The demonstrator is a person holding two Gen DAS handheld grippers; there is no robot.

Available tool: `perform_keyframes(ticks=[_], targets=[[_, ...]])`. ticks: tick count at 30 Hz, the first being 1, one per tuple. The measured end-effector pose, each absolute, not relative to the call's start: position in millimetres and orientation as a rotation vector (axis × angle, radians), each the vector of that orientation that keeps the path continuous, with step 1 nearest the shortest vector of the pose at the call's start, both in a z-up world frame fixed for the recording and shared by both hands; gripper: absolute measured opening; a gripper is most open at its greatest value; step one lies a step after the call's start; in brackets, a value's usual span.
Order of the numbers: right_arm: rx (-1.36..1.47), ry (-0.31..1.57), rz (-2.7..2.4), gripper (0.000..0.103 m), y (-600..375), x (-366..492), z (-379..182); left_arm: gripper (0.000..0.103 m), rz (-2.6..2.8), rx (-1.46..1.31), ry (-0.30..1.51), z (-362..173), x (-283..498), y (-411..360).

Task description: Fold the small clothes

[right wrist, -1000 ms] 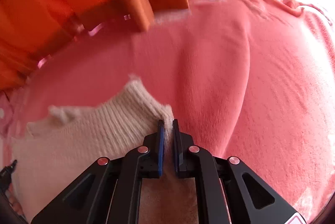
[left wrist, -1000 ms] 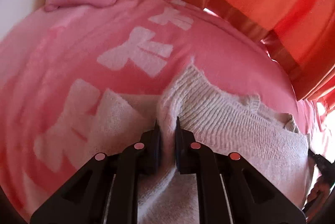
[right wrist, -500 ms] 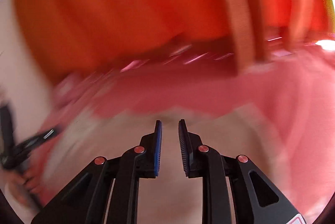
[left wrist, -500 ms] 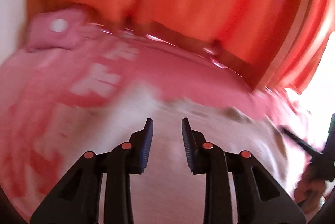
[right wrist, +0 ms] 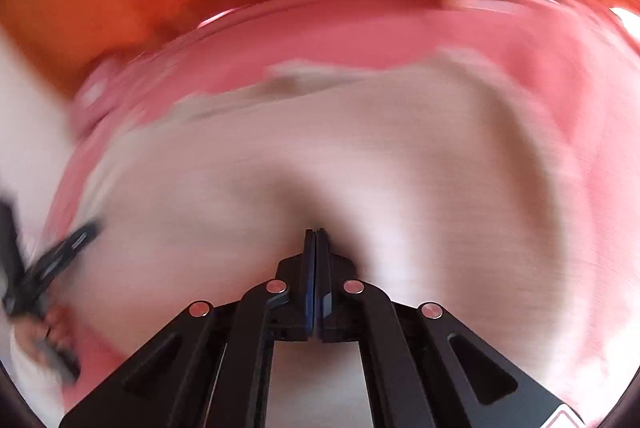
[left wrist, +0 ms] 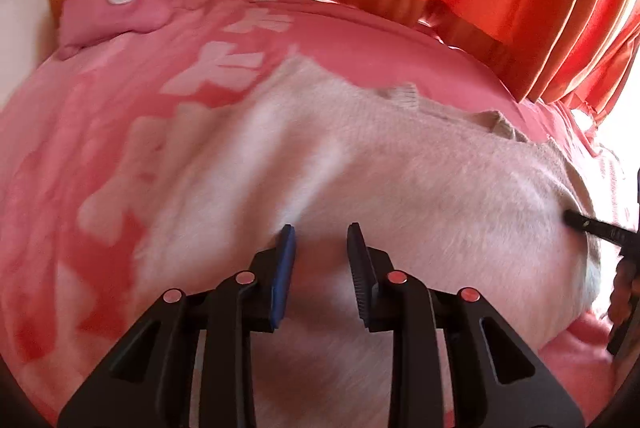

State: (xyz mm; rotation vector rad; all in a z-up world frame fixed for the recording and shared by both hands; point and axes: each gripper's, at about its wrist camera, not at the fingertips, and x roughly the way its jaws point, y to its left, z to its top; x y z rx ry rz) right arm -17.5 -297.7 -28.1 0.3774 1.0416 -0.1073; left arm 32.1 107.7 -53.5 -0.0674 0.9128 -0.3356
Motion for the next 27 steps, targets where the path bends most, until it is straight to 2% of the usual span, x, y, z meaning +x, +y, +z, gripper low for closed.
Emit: perform_keyframes(ticks=[3, 4, 6, 7, 9, 11, 13, 16, 19, 24, 27], targets=[[0.407, 1.008, -0.24, 0.002, -320, -34, -25, 0.026, -0.324, -0.093, 0.908, -52, 24, 116], [0.429, 0.957, -0.199, 0.011, -319, -39, -17, 0.026, -0.323, -0.095, 0.903, -51, 23, 116], [0.434, 0.914, -0.137, 0.012, -312, -39, -10, 0.026, -0.308, -0.087, 0.887, -49, 21, 116], [0.377, 0.982, -0.162, 0.012, -304, -34, -20, 0.036, -0.289, -0.087, 0.875, -46, 21, 116], [0.292, 1.079, -0.214, 0.008, -295, -24, -41, 0.041, -0.215, -0.094, 0.828, -39, 18, 126], [0.292, 0.976, -0.185, 0.014, -285, -26, -21, 0.043, -0.175, -0.148, 0.793, -32, 13, 142], [0.342, 0.88, -0.097, 0.014, -273, -27, -2, 0.055, -0.118, -0.221, 0.788, -32, 7, 162], [0.3, 0.808, 0.065, 0.014, -226, -20, 17, 0.058, -0.061, -0.365, 0.829, -44, -5, 189], [0.258, 0.836, 0.186, 0.014, -178, 6, 12, 0.062, -0.046, -0.506, 0.884, -60, -16, 203], [0.231, 1.028, 0.204, 0.014, -140, 38, -31, 0.075, -0.088, -0.517, 0.921, -71, -15, 191], [0.218, 1.039, 0.18, 0.013, -134, 40, -41, 0.076, -0.104, -0.559, 0.93, -78, -13, 187]])
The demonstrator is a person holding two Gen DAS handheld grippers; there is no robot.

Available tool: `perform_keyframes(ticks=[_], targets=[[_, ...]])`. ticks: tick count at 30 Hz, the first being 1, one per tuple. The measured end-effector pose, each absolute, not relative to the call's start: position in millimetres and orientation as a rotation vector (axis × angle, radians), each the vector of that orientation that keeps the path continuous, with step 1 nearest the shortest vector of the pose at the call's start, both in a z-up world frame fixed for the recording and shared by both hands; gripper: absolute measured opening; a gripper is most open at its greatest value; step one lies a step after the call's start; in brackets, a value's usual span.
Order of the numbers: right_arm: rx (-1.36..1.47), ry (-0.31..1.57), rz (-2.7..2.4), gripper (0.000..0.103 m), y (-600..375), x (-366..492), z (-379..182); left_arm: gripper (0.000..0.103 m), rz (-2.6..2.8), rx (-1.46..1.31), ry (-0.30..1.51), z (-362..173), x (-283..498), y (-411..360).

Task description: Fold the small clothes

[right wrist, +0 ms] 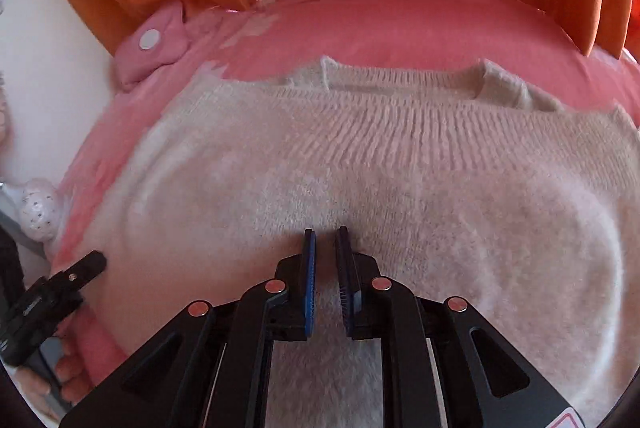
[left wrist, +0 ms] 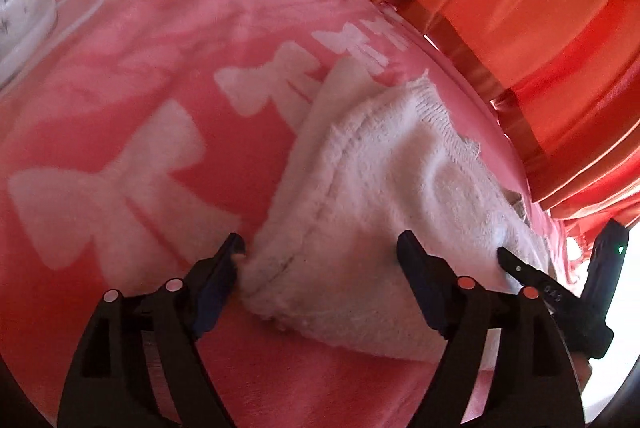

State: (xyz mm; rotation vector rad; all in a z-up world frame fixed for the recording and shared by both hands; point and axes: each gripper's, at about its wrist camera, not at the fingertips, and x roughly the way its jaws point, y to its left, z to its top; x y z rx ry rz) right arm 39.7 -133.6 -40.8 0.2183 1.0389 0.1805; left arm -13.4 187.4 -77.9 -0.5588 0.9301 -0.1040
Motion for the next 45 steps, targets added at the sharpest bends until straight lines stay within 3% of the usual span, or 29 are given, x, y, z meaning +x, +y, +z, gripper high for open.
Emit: perform_keyframes(ticks=[2, 4, 5, 7, 11, 16, 20, 23, 25, 31, 35, 37, 39, 45], targets=[[0.227, 1.036, 0.182, 0.013, -132, 38, -40, 0.076, -0.108, -0.595, 0.925, -79, -11, 190], [0.237, 1.033, 0.188, 0.013, -131, 40, -42, 0.059, -0.115, -0.615, 0.925, -81, -9, 192], [0.243, 1.032, 0.188, 0.012, -132, 42, -43, 0.055, -0.113, -0.613, 0.93, -81, -7, 192], [0.256, 1.031, 0.19, 0.012, -136, 37, -43, 0.026, -0.132, -0.608, 0.923, -78, -6, 190], [0.263, 1.035, 0.191, 0.012, -137, 40, -42, 0.02, -0.165, -0.582, 0.84, -48, -10, 184], [0.34, 1.053, 0.211, 0.011, -151, 41, -39, 0.018, -0.305, -0.519, 0.691, 32, -24, 135], [0.483, 0.945, 0.153, 0.013, -205, 20, -5, 0.018, -0.477, -0.359, 0.591, 93, -35, 51], [0.594, 0.818, 0.027, 0.018, -275, -24, 17, 0.018, -0.601, -0.258, 0.58, 105, -42, -21], [0.639, 0.778, -0.058, 0.021, -314, -53, 20, 0.018, -0.663, -0.211, 0.613, 96, -43, -63], [0.769, 0.764, -0.176, 0.028, -389, -132, 4, 0.021, -0.713, -0.075, 0.88, -2, -37, -167], [0.796, 0.777, -0.144, 0.037, -401, -156, 6, 0.033, -0.685, -0.042, 0.811, -2, -63, -154], [0.762, 0.773, -0.133, 0.052, -395, -158, 15, 0.058, -0.669, -0.056, 0.785, 10, -70, -132], [0.786, 0.774, -0.069, 0.061, -388, -149, 19, 0.066, -0.632, -0.06, 0.749, 20, -79, -101], [0.84, 0.914, 0.103, 0.065, -349, -95, 10, 0.073, -0.473, 0.053, 0.789, 0, -80, -40]])
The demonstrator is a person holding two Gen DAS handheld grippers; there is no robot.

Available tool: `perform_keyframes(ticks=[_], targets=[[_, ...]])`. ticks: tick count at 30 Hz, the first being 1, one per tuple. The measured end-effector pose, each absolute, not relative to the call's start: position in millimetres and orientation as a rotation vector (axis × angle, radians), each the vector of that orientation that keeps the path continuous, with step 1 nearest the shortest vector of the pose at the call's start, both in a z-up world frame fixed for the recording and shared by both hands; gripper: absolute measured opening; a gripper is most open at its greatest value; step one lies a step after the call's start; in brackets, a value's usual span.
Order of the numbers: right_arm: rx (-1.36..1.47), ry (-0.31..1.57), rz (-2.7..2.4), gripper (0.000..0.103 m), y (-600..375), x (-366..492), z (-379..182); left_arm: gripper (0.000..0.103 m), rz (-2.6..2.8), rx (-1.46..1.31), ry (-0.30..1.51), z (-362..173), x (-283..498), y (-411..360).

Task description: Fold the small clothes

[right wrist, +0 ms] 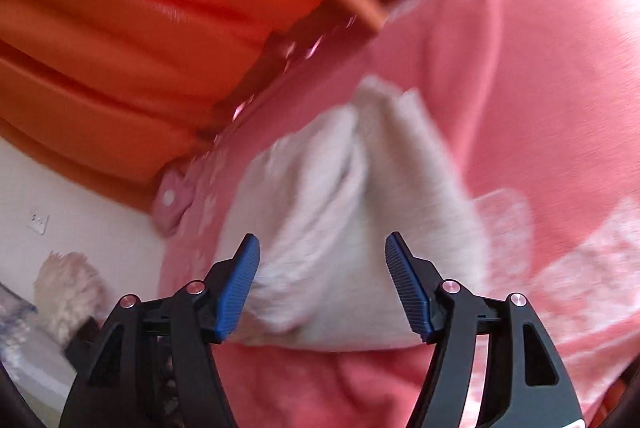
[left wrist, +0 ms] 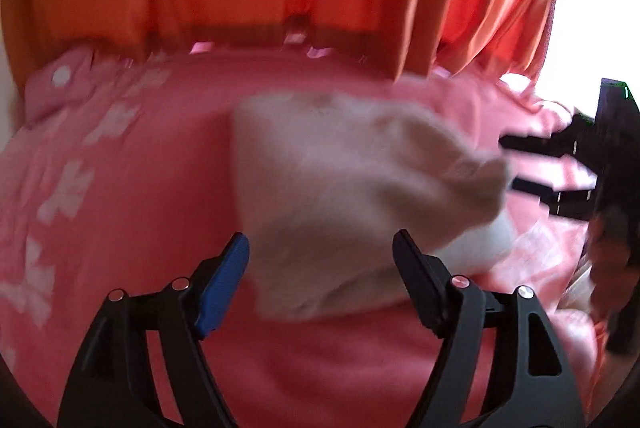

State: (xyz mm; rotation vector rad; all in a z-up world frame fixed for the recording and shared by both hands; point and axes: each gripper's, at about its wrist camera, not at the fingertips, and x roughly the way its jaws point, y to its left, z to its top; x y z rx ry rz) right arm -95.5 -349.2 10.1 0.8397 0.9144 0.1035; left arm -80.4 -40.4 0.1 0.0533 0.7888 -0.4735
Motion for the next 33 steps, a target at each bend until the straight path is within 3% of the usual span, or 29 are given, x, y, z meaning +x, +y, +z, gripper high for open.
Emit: perform_keyframes(ticks=[8, 9, 10, 11, 13, 16, 18, 23, 26, 29, 32, 33], targets=[[0.749, 1.048, 0.109, 0.068, -305, -58, -1, 0.078, -0.44, 0.08, 0.853, -42, -83, -26], [0.696, 1.057, 0.088, 0.06, -300, -52, -1, 0.075, -0.43, 0.073, 0.859, -45, -82, -24], [0.605, 1.058, 0.047, 0.033, -293, -46, 2, 0.061, -0.423, 0.06, 0.876, -49, -79, -24], [0.535, 1.059, 0.016, 0.025, -288, -43, 7, 0.054, -0.421, 0.033, 0.906, -53, -73, -22], [0.484, 0.957, 0.06, 0.02, -283, -51, 38, 0.033, -0.456, -0.052, 0.946, -54, -66, -15], [0.513, 0.774, 0.197, 0.019, -286, -83, 91, 0.019, -0.484, -0.079, 0.935, -44, -70, -14], [0.489, 0.725, 0.192, 0.018, -300, -103, 93, 0.016, -0.491, -0.102, 0.942, -43, -72, -14], [0.511, 1.14, -0.025, 0.018, -345, -81, -33, 0.012, -0.483, -0.09, 1.021, -68, -66, -23], [0.424, 1.061, -0.014, 0.018, -336, -91, 1, 0.012, -0.468, -0.059, 1.009, -70, -69, -26], [0.351, 1.093, 0.005, 0.02, -321, -86, -6, 0.012, -0.454, -0.053, 1.013, -71, -71, -27], [0.459, 1.117, 0.008, 0.025, -336, -83, -25, 0.015, -0.466, -0.032, 0.995, -58, -84, -29], [0.503, 1.096, 0.022, 0.033, -341, -86, -21, 0.015, -0.472, -0.029, 0.984, -53, -88, -29]])
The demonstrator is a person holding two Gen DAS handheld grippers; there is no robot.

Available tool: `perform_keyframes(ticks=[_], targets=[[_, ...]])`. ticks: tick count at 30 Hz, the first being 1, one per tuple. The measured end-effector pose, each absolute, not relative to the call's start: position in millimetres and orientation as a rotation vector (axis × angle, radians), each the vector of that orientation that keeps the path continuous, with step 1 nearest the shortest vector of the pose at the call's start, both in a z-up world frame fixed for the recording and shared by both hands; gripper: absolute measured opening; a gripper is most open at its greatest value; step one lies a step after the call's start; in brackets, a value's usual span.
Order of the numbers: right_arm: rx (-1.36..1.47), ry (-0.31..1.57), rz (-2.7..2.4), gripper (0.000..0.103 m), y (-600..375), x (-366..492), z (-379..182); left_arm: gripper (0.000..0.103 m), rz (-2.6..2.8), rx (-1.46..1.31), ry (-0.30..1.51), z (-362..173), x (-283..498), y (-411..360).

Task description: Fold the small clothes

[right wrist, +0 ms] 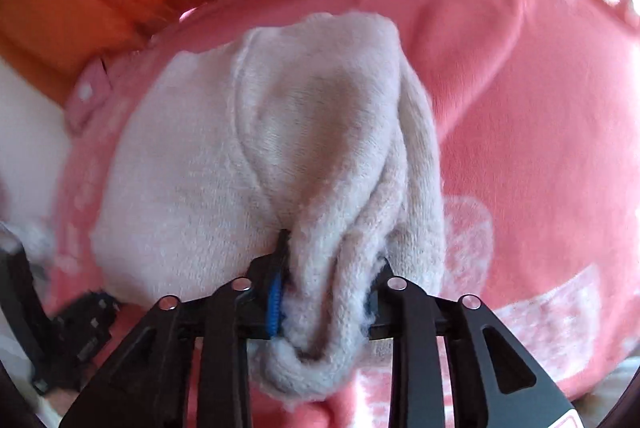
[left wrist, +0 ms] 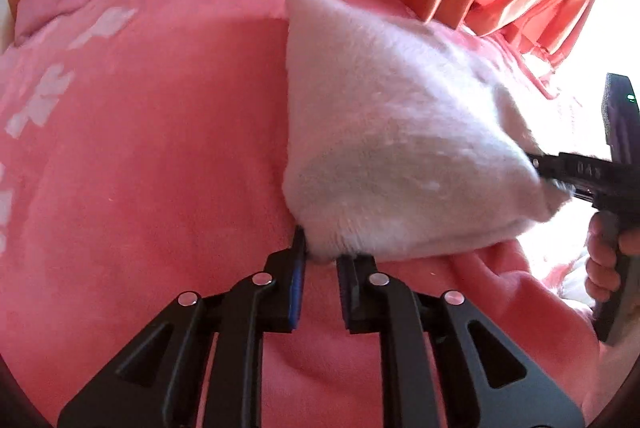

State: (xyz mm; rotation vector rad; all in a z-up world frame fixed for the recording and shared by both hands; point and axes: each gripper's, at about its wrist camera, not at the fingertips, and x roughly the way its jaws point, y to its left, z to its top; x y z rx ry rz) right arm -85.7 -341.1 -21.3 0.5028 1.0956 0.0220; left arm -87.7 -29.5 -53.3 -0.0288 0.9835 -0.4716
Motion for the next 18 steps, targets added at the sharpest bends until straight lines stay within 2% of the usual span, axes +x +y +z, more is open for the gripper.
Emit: perform_keyframes(ticks=[1, 2, 3, 4, 5, 10, 11, 12, 13, 15, 18], targets=[[0.541, 1.076, 0.026, 0.043, -349, -91, -17, 0.016, -0.485, -0.032, 0.97, -46, -91, -27], [0.558, 1.064, 0.024, 0.047, -355, -95, -14, 0.017, -0.512, -0.049, 0.96, -36, -96, -23], [0.572, 1.052, 0.027, 0.052, -360, -98, -12, 0.026, -0.536, -0.07, 0.946, -28, -100, -19], [0.603, 1.046, 0.044, 0.055, -366, -100, -12, 0.04, -0.555, -0.096, 0.922, -18, -104, -16], [0.633, 1.05, 0.058, 0.055, -371, -100, -14, 0.044, -0.555, -0.119, 0.882, -5, -105, -13], [0.691, 1.099, 0.095, 0.055, -365, -76, -28, 0.047, -0.538, -0.131, 0.792, 31, -86, -36], [0.66, 1.123, 0.086, 0.054, -358, -69, -31, 0.047, -0.538, -0.129, 0.798, 30, -75, -47], [0.624, 1.132, 0.074, 0.039, -350, -65, -29, 0.046, -0.524, -0.119, 0.823, 25, -64, -58], [0.57, 1.113, 0.074, 0.018, -344, -62, -18, 0.046, -0.51, -0.108, 0.843, 21, -56, -64], [0.562, 0.984, 0.139, 0.017, -342, -70, 24, 0.038, -0.476, -0.073, 0.881, 8, -44, -75], [0.58, 0.843, 0.234, 0.015, -350, -90, 60, 0.039, -0.462, -0.05, 0.922, -7, -46, -80]])
